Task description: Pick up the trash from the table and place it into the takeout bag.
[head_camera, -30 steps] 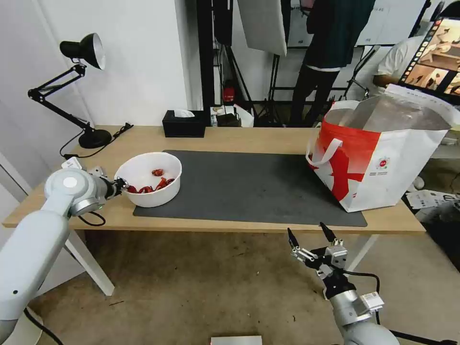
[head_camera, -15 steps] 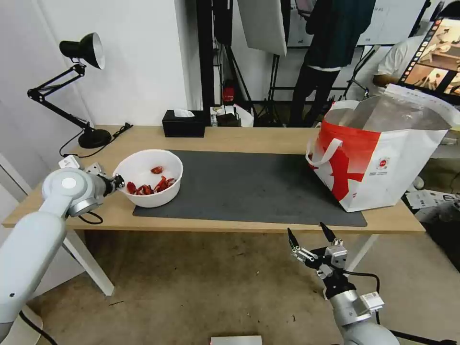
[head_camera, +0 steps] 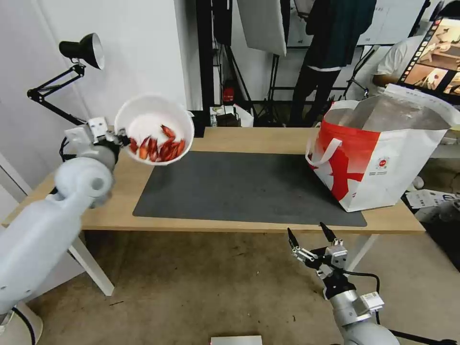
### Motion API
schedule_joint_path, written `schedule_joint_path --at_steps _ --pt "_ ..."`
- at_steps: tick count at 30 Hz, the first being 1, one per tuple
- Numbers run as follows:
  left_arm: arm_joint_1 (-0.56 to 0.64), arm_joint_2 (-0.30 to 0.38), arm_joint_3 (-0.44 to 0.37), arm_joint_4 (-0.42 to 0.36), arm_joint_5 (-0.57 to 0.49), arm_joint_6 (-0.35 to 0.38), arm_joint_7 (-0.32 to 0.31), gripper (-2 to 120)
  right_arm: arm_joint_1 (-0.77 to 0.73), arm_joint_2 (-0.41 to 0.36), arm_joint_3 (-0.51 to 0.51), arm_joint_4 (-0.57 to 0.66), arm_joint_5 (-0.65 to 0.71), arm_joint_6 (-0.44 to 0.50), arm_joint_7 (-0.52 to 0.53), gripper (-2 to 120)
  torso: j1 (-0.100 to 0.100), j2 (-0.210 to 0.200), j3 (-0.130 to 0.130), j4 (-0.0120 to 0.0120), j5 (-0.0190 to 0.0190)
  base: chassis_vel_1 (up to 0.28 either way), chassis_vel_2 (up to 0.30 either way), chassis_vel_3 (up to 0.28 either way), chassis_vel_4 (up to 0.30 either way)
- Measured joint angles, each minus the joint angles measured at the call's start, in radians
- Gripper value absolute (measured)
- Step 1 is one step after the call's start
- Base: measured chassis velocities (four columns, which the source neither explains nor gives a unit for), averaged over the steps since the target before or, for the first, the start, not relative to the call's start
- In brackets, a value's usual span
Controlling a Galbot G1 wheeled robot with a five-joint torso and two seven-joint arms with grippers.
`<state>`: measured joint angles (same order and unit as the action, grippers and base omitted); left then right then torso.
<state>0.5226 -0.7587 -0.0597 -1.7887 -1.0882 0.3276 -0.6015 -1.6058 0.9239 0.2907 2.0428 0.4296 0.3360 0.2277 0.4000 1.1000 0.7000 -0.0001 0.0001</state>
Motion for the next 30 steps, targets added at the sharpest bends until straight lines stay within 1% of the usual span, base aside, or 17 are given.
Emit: schedule_joint_path --at_steps 2,3,7,9,10,13,14,17,18,20,21,22,24,25,26,28,30 --pt "-0.039 -0.021 0.05 0.009 0.05 -0.003 0.014 0 0.0 0.0 0.0 0.0 0.0 0.0 0.0 100 0.0 0.0 0.0 0.0001 -0.0001 0.0 0.0 0.0 0.0" --pt "-0.039 -0.021 0.05 0.009 0.05 -0.003 0.014 0 0.0 0.0 0.0 0.0 0.0 0.0 0.0 100 0.0 0.0 0.0 0.0001 -0.0001 0.0 0.0 0.0 0.0" --pt "-0.136 -0.053 0.12 0.021 0.029 0.017 0.015 0 0.0 0.0 0.0 0.0 0.0 0.0 0.0 100 0.0 0.0 0.0 0.0004 0.0002 0.0 0.0 0.0 0.0" --pt "-0.222 -0.095 0.185 0.051 -0.01 0.033 0.003 0 0.0 0.0 0.0 0.0 0.0 0.0 0.0 100 0.0 0.0 0.0 0.0003 -0.0001 0.0 0.0 0.0 0.0" --pt "-0.222 -0.095 0.185 0.051 -0.01 0.033 0.003 0 0.0 0.0 0.0 0.0 0.0 0.0 0.0 100 0.0 0.0 0.0 0.0003 -0.0001 0.0 0.0 0.0 0.0" --pt "-0.38 -0.2 0.304 0.123 -0.096 0.065 -0.043 0 0.0 0.0 0.0 0.0 0.0 0.0 0.0 100 0.0 0.0 0.0 0.0002 0.0001 0.0 0.0 0.0 0.0" --pt "-0.38 -0.2 0.304 0.123 -0.096 0.065 -0.043 0 0.0 0.0 0.0 0.0 0.0 0.0 0.0 100 0.0 0.0 0.0 0.0002 0.0001 0.0 0.0 0.0 0.0" --pt "-0.556 -0.35 0.381 0.215 -0.23 0.116 -0.096 0 0.0 0.0 0.0 0.0 0.0 0.0 0.0 100 0.0 0.0 0.0 -0.0006 0.0009 0.0 0.0 0.0 0.0" --pt "-0.556 -0.35 0.381 0.215 -0.23 0.116 -0.096 0 0.0 0.0 0.0 0.0 0.0 0.0 0.0 100 0.0 0.0 0.0 -0.0006 0.0009 0.0 0.0 0.0 0.0" --pt "-0.654 -0.46 0.406 0.303 -0.303 0.135 -0.127 0 0.0 0.0 0.0 0.0 0.0 0.0 0.0 100 0.0 0.0 0.0 -0.0006 0.0008 0.0 0.0 0.0 0.0" --pt "-0.679 -0.497 0.41 0.335 -0.321 0.141 -0.136 0 0.0 0.0 0.0 0.0 0.0 0.0 0.0 100 0.0 0.0 0.0 -0.0002 0.0008 0.0 0.0 0.0 0.0" --pt "-0.679 -0.497 0.41 0.335 -0.321 0.141 -0.136 0 0.0 0.0 0.0 0.0 0.0 0.0 0.0 100 0.0 0.0 0.0 -0.0002 0.0008 0.0 0.0 0.0 0.0" --pt "-0.734 -0.604 0.414 0.435 -0.358 0.162 -0.161 0 0.0 0.0 0.0 0.0 0.0 0.0 0.0 100 0.0 0.0 0.0 -0.0002 0.0004 0.0 0.0 0.0 0.0" --pt "-0.745 -0.634 0.415 0.459 -0.365 0.171 -0.167 0 0.0 0.0 0.0 0.0 0.0 0.0 0.0 100 0.0 0.0 0.0 0.0 0.0003 0.0 0.0 0.0 0.0" --pt "-0.745 -0.634 0.415 0.459 -0.365 0.171 -0.167 0 0.0 0.0 0.0 0.0 0.0 0.0 0.0 100 0.0 0.0 0.0 0.0 0.0003 0.0 0.0 0.0 0.0" --pt "-0.767 -0.719 0.421 0.527 -0.367 0.194 -0.178 0 0.0 0.0 0.0 0.0 0.0 0.0 0.0 100 0.0 0.0 0.0 -0.0001 0.0004 0.0 0.0 0.0 0.0" --pt "-0.77 -0.745 0.423 0.546 -0.366 0.199 -0.18 0 0.0 0.0 0.0 0.0 0.0 0.0 0.0 100 0.0 0.0 0.0 0.0001 0.0004 0.0 0.0 0.0 0.0"
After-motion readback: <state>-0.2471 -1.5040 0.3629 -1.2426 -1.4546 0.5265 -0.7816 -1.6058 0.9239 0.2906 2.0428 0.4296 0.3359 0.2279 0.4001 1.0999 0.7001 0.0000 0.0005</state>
